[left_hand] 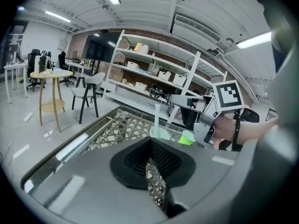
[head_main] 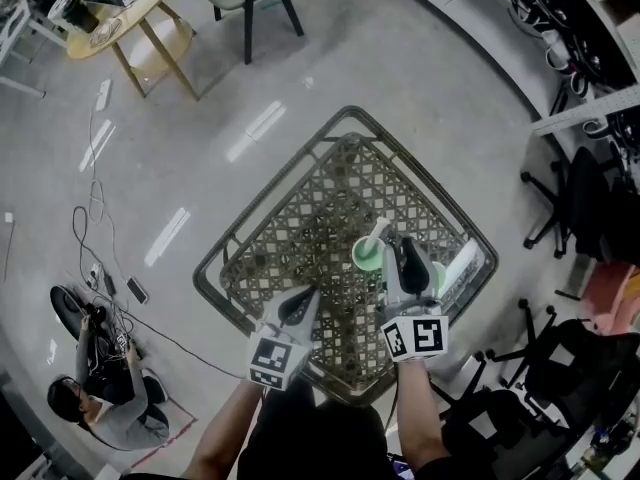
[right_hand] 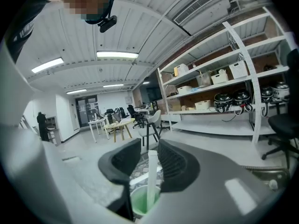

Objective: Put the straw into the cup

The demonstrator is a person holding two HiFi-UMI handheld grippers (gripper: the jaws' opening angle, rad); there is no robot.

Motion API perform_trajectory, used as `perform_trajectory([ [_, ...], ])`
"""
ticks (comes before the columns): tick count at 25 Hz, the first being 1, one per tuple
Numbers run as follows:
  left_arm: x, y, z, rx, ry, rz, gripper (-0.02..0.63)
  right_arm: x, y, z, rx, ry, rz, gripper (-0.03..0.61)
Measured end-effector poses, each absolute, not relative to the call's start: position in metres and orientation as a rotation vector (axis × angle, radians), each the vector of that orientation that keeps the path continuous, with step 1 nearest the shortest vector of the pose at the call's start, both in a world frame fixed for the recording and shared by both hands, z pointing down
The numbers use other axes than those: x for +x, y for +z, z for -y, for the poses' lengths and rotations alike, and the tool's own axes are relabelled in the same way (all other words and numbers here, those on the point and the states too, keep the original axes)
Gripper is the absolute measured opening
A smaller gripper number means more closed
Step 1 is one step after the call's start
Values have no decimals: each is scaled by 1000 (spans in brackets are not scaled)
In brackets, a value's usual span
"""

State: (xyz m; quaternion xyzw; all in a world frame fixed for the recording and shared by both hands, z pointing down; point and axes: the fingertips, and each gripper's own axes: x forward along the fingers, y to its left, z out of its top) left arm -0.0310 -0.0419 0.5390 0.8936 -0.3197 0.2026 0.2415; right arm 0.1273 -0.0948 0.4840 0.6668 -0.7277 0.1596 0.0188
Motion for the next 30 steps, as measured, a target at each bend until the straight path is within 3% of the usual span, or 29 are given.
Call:
perform_trajectory([
  [13,-27,455,18,2567,456,916,6,116,408,37,2032,385,2287,96],
  [25,-28,379,-16,2662,373,985,6,102,353,-30,1987,318,2339,8],
  [30,-31,357,-39,2679,346,1014,6,95,340,-61,1962,311,2356,3],
])
